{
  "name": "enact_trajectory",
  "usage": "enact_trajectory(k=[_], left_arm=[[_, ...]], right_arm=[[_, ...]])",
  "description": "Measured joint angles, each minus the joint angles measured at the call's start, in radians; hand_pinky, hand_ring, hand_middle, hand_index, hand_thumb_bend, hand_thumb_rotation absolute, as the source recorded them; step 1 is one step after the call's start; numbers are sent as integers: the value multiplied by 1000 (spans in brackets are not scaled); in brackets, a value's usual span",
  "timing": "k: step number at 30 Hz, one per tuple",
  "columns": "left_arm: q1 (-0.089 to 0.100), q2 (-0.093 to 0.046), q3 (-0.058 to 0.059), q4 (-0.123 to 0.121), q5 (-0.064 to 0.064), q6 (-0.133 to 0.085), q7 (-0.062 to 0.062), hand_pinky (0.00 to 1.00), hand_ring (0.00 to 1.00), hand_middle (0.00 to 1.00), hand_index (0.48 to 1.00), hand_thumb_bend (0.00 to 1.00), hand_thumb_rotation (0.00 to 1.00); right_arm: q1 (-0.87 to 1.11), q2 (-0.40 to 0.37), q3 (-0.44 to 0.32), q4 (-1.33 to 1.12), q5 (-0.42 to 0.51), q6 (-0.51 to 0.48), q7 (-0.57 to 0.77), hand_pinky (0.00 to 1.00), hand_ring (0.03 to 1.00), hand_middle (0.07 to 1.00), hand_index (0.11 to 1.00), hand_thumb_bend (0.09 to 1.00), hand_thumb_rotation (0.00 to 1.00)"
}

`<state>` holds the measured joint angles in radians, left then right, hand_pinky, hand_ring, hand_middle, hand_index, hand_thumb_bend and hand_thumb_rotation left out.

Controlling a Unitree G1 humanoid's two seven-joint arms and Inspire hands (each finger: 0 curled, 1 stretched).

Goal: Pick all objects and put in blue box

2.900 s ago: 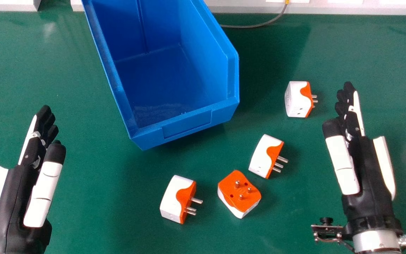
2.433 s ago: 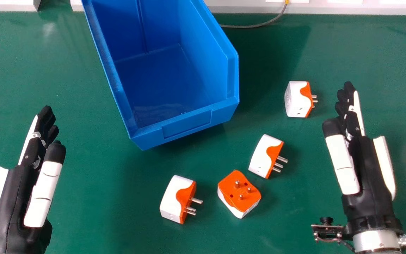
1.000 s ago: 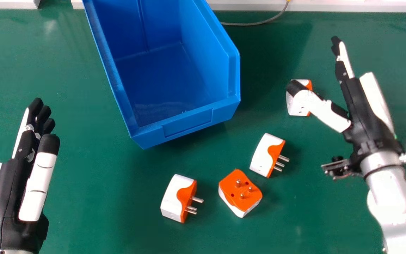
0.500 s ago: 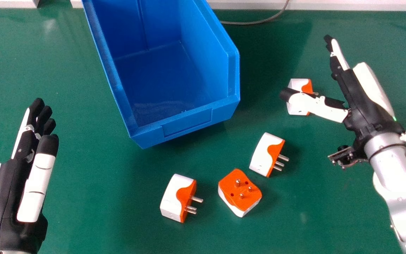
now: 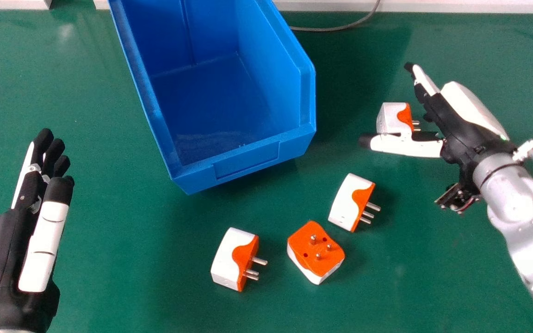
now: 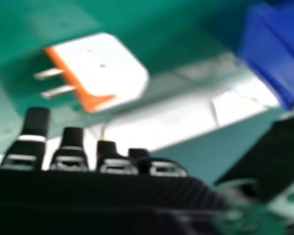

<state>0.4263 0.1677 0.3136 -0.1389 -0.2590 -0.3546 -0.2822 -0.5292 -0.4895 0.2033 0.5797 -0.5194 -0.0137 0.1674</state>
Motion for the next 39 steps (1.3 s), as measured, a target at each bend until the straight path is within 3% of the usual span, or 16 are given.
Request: enact_trajectory(k=[10, 18, 34, 39], left_arm=[[4, 2, 8, -5, -2, 9, -3, 986, 983, 985, 980, 759, 855], [21, 3, 11, -19, -9, 16, -1, 994, 984, 985, 980, 758, 865], [16, 3, 8, -25, -9, 19, -3, 999, 993, 996, 990, 759, 866], [5, 5, 8, -25, -10, 19, -8, 999, 995, 998, 993, 758, 874]], right_arm=[[-150, -48, 130, 176, -120, -48, 44, 869, 979, 1000, 1000, 654, 533], [-241, -69, 218, 274, -209, -74, 41, 905, 997, 1000, 1000, 699, 560], [-341, -84, 274, 379, -250, -127, 11, 915, 997, 1000, 1000, 723, 553], [-395, -68, 289, 439, -257, -127, 8, 920, 996, 1000, 1000, 720, 551]])
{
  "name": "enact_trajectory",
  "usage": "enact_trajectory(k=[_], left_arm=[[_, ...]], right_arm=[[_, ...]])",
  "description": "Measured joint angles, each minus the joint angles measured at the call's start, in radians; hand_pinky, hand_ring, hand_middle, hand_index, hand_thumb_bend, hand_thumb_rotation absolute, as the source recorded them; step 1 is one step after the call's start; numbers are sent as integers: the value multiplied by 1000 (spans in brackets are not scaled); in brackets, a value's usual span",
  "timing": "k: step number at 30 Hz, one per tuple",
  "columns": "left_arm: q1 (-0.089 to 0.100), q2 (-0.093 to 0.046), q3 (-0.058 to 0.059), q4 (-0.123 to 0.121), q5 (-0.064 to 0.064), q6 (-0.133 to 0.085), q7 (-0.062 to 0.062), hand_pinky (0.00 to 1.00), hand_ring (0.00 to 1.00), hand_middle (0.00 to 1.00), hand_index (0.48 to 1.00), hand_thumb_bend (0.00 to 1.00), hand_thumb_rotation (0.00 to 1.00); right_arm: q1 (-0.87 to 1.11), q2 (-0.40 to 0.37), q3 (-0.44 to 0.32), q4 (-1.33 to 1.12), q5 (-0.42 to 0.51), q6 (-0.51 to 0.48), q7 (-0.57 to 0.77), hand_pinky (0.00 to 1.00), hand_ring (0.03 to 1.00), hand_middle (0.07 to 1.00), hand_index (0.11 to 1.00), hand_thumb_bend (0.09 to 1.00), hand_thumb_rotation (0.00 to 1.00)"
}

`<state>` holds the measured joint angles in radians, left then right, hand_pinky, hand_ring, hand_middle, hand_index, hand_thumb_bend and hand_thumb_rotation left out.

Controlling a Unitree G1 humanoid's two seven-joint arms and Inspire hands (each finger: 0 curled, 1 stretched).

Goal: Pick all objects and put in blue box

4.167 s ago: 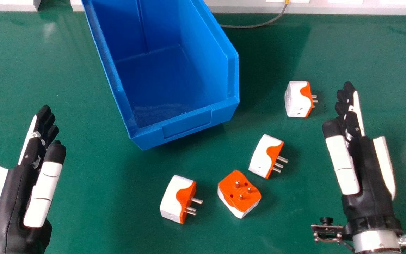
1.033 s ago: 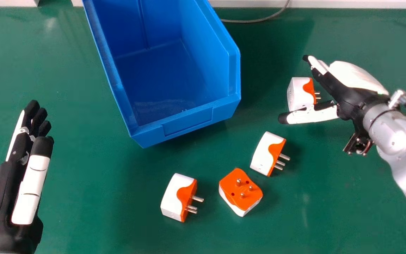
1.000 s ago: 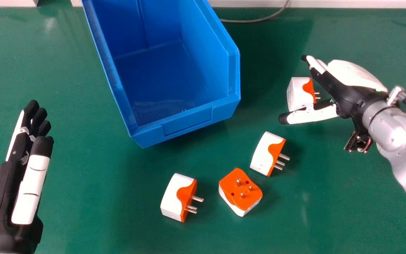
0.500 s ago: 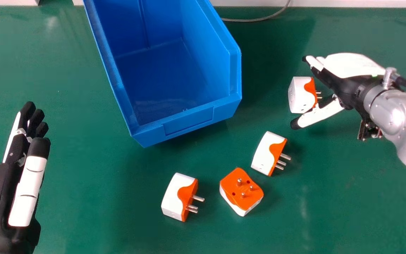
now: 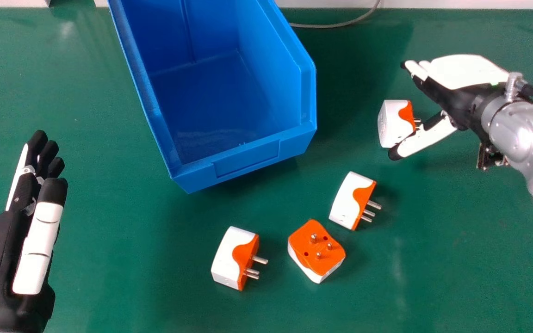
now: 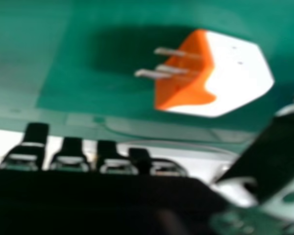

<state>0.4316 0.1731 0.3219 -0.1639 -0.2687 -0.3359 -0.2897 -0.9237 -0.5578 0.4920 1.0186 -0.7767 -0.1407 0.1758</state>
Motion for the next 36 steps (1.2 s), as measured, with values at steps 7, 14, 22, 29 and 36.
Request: enact_trajectory(k=[7, 14, 22, 29, 36], left_arm=[[-4, 0, -1, -1, 1, 9, 2, 1000, 997, 999, 994, 765, 875], [0, 0, 1, -3, -6, 8, -2, 998, 991, 991, 986, 754, 874], [4, 0, 18, 7, -36, -13, -31, 985, 972, 971, 963, 727, 854], [16, 0, 29, 4, -39, -20, -33, 982, 970, 971, 965, 728, 869], [37, 0, 42, -12, -37, -20, -25, 982, 970, 972, 966, 741, 871]], right_arm=[[-47, 31, 33, 78, -18, -6, -32, 910, 987, 1000, 996, 717, 508], [-58, 69, 61, 127, -22, 14, -38, 895, 976, 993, 976, 718, 479], [-87, 93, 106, 158, -61, 45, -39, 883, 964, 984, 967, 721, 473], [-87, 122, 146, 175, -86, 47, -47, 870, 954, 976, 961, 725, 482], [-87, 125, 157, 195, -96, 51, -53, 859, 950, 974, 956, 727, 465]])
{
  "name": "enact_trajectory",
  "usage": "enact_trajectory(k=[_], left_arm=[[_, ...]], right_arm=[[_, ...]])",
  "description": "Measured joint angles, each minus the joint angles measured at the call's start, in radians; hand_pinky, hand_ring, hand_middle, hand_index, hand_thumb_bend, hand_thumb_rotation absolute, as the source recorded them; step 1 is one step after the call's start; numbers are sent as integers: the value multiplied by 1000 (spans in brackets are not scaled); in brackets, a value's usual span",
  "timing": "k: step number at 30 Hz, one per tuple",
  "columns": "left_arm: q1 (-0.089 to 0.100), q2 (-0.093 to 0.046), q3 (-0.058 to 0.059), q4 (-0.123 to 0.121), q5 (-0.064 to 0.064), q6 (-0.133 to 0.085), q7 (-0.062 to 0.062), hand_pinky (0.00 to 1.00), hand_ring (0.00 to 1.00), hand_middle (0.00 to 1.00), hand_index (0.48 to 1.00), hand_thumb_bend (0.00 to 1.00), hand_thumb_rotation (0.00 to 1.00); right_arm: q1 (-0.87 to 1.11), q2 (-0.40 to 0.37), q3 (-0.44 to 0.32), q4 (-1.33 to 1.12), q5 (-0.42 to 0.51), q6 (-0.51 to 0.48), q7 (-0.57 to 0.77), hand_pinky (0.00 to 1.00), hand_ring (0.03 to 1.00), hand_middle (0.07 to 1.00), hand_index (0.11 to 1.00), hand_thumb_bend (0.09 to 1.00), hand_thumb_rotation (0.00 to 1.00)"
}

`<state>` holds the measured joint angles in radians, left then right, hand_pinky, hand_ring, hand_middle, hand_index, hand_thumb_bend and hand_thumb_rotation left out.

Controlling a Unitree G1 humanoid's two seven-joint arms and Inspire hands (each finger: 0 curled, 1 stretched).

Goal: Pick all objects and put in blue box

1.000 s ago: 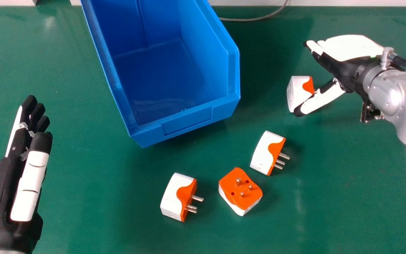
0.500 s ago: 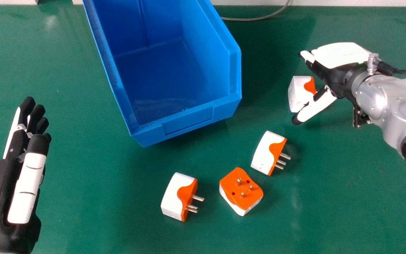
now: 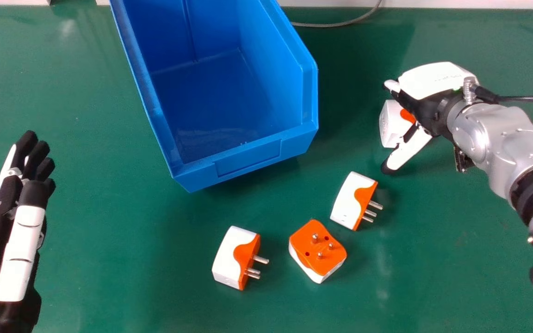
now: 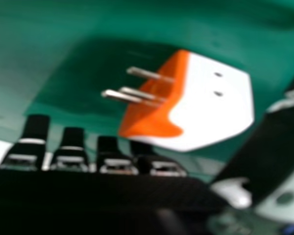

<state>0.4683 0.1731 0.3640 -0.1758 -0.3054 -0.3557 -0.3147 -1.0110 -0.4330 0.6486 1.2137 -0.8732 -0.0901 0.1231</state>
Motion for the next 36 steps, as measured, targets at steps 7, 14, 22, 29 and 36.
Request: enact_trajectory(k=[7, 14, 22, 29, 36], left_arm=[[3, 0, 2, -22, 0, 13, 6, 976, 968, 968, 965, 744, 873], [21, 0, 10, -48, 0, 24, 11, 963, 962, 964, 961, 754, 853], [27, 0, 16, -49, -9, 24, 9, 951, 957, 962, 960, 754, 846], [34, 1, 24, -53, -10, 28, 9, 955, 960, 963, 961, 759, 850], [51, 4, 37, -64, -11, 29, -5, 969, 969, 968, 972, 781, 869]], right_arm=[[0, 2, 14, 4, -2, 8, -1, 859, 947, 970, 949, 727, 472], [1, 5, 13, 5, 4, 10, -14, 849, 941, 968, 946, 724, 466], [1, 5, 15, 5, 1, 10, -11, 852, 941, 966, 944, 718, 465], [1, 6, 16, 9, 1, 13, -15, 847, 935, 960, 940, 720, 469], [1, 15, 15, 24, 2, 19, -25, 838, 927, 954, 939, 717, 463]])
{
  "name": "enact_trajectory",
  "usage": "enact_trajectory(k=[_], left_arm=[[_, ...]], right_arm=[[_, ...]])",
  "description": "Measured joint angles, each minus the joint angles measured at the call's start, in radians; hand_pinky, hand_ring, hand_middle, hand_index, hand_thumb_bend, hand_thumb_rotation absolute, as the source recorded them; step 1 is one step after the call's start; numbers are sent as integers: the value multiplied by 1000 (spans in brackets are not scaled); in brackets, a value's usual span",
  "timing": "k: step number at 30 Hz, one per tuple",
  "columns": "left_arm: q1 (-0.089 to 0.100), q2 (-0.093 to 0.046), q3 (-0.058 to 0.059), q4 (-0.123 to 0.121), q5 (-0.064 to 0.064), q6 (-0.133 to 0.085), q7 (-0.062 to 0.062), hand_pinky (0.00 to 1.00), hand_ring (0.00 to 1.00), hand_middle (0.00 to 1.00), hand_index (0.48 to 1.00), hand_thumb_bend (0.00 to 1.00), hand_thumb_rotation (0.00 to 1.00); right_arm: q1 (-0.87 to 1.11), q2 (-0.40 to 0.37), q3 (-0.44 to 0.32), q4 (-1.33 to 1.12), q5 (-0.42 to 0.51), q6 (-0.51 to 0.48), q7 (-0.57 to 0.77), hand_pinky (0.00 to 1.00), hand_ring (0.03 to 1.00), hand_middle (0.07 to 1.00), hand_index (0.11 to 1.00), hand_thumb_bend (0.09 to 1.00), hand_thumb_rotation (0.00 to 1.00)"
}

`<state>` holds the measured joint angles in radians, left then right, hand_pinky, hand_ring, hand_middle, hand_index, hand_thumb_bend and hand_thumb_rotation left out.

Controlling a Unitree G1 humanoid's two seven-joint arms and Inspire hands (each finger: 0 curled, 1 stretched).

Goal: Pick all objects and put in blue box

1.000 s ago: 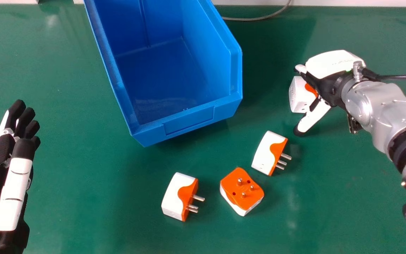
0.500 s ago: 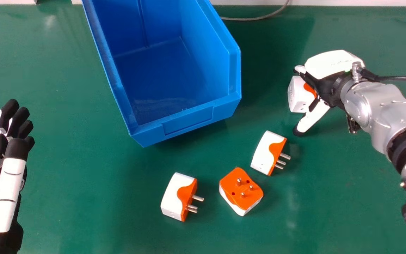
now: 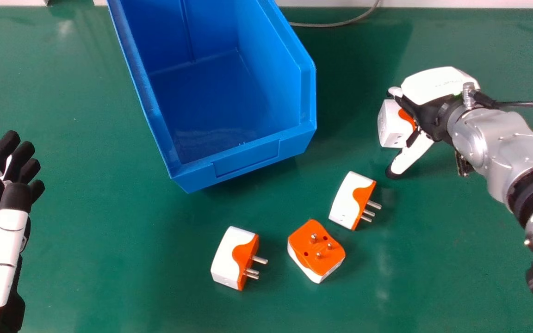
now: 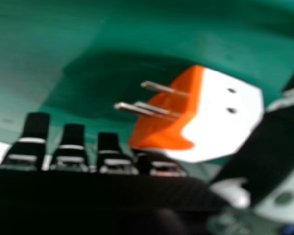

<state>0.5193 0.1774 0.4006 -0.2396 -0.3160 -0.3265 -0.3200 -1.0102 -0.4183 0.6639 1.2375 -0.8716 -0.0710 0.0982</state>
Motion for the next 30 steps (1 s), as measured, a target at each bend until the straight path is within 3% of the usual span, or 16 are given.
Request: enact_trajectory(k=[4, 14, 17, 27, 30], left_arm=[[9, 5, 5, -4, -1, 5, -10, 982, 978, 975, 983, 801, 872], [45, 20, 27, -28, -22, 12, -33, 998, 996, 995, 998, 824, 897], [50, 28, 34, -32, -38, 21, -40, 999, 997, 997, 999, 826, 902], [55, 30, 36, -46, -39, 25, -51, 1000, 1000, 1000, 1000, 831, 909], [56, 30, 37, -49, -40, 32, -51, 1000, 1000, 1000, 1000, 836, 901]], right_arm=[[0, 1, 1, 2, -1, -2, -5, 833, 925, 951, 935, 708, 466], [-2, 13, -4, 18, 11, 2, -10, 780, 904, 936, 922, 683, 432], [-2, 16, -3, 18, 11, 12, -12, 772, 898, 933, 920, 680, 423], [-2, 18, -1, 18, 12, 11, -12, 789, 902, 927, 915, 653, 395], [-2, 18, -3, 17, 14, 12, -9, 772, 894, 925, 912, 633, 344]])
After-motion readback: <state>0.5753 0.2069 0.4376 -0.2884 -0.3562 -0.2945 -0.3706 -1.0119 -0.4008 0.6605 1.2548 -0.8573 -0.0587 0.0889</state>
